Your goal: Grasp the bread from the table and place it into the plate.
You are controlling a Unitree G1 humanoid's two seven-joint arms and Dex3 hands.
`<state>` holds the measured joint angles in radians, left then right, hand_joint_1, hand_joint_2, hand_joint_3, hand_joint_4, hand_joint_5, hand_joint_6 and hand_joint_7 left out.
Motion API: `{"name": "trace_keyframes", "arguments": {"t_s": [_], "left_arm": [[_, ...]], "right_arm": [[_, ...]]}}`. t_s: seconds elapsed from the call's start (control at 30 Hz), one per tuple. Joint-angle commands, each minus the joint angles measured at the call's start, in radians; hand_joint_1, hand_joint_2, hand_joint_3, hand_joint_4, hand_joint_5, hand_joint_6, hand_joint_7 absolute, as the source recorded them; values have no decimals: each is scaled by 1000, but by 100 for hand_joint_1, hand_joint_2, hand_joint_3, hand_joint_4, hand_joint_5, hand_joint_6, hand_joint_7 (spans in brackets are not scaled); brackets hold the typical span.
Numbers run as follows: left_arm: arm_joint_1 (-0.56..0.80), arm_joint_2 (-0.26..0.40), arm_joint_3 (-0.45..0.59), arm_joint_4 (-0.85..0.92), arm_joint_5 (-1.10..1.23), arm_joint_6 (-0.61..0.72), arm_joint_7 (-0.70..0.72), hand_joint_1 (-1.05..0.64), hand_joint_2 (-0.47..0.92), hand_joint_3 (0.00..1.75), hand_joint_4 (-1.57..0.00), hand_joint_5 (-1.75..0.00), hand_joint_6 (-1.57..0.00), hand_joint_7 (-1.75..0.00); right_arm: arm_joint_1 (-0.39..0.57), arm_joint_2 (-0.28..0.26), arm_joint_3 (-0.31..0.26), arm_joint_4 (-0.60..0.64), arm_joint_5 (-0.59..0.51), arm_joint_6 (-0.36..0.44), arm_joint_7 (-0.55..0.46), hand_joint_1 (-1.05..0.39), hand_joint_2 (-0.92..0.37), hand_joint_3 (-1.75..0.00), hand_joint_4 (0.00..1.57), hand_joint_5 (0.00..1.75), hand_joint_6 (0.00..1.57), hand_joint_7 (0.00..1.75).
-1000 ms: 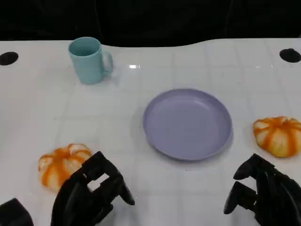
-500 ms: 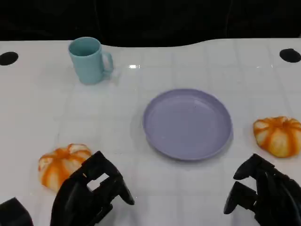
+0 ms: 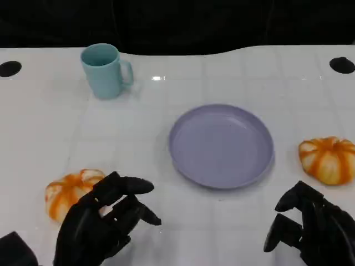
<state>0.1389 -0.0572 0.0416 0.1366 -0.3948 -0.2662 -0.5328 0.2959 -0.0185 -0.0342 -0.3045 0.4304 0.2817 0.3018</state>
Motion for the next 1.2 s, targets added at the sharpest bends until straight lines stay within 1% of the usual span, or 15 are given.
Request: {"name": "trace_keyframes", "arguments": {"t_s": [0.03,0.2,0.33,0.4,0.47,0.5,0.67,0.77,0.8,0.97,1.07,1.1,1.2], "left_arm": [[5,46,-1,-29,96,-53,35,-62,92,19,-52,-97,-65,-32],[7,94,-8,-72,177,-57,66,-61,92,17,-44,-82,-62,-18],[-6,146,-12,-84,215,-79,55,-60,92,16,-37,-78,-57,-12],[-11,172,-12,-103,229,-66,59,-58,91,8,-28,-76,-54,-7],[-11,193,-11,-127,240,-48,66,-57,91,5,-25,-76,-53,-6],[-11,204,-10,-142,247,-36,71,-55,90,3,-21,-73,-51,-4],[-9,257,-8,-212,309,-4,100,-52,89,1,-15,-66,-45,-1],[-14,304,-10,-251,393,-10,122,-53,90,1,-11,-63,-42,0],[-14,310,-11,-257,405,-9,127,-53,91,1,-11,-63,-41,0],[-26,384,-15,-285,542,-55,156,-48,90,0,-7,-62,-37,0],[-28,403,-19,-292,570,-56,165,-48,90,0,-5,-61,-34,0],[-28,418,-19,-303,605,-55,173,-48,90,0,-5,-61,-34,0],[-26,455,-20,-344,699,-34,188,-54,91,0,-1,-51,-28,0]], "right_arm": [[9,-5,-4,-21,11,3,-6,-53,-92,-41,62,175,43,164],[10,-7,-1,-22,4,0,-7,-52,-92,-41,62,175,43,164],[7,-8,-3,-19,9,0,-2,-52,-92,-41,62,175,43,165],[7,-7,-3,-21,10,3,-4,-52,-92,-41,62,175,43,164],[6,-7,-3,-20,7,0,-5,-52,-92,-41,62,175,43,164],[6,-8,-2,-19,4,-4,-4,-52,-92,-42,62,175,44,164],[5,-10,-5,-16,6,-3,0,-53,-92,-41,62,175,45,164],[6,-8,-6,-18,9,0,-1,-53,-92,-41,62,175,45,164],[6,-8,-6,-17,10,-1,-1,-53,-92,-41,62,175,46,163],[7,-7,-7,-22,13,7,-7,-53,-92,-41,62,175,46,163],[6,-6,-7,-22,12,6,-7,-52,-92,-41,62,175,46,163],[6,-6,-7,-19,11,4,-6,-52,-92,-41,62,175,46,163],[4,-6,-9,-18,12,3,-5,-52,-92,-40,62,175,46,163]]}}
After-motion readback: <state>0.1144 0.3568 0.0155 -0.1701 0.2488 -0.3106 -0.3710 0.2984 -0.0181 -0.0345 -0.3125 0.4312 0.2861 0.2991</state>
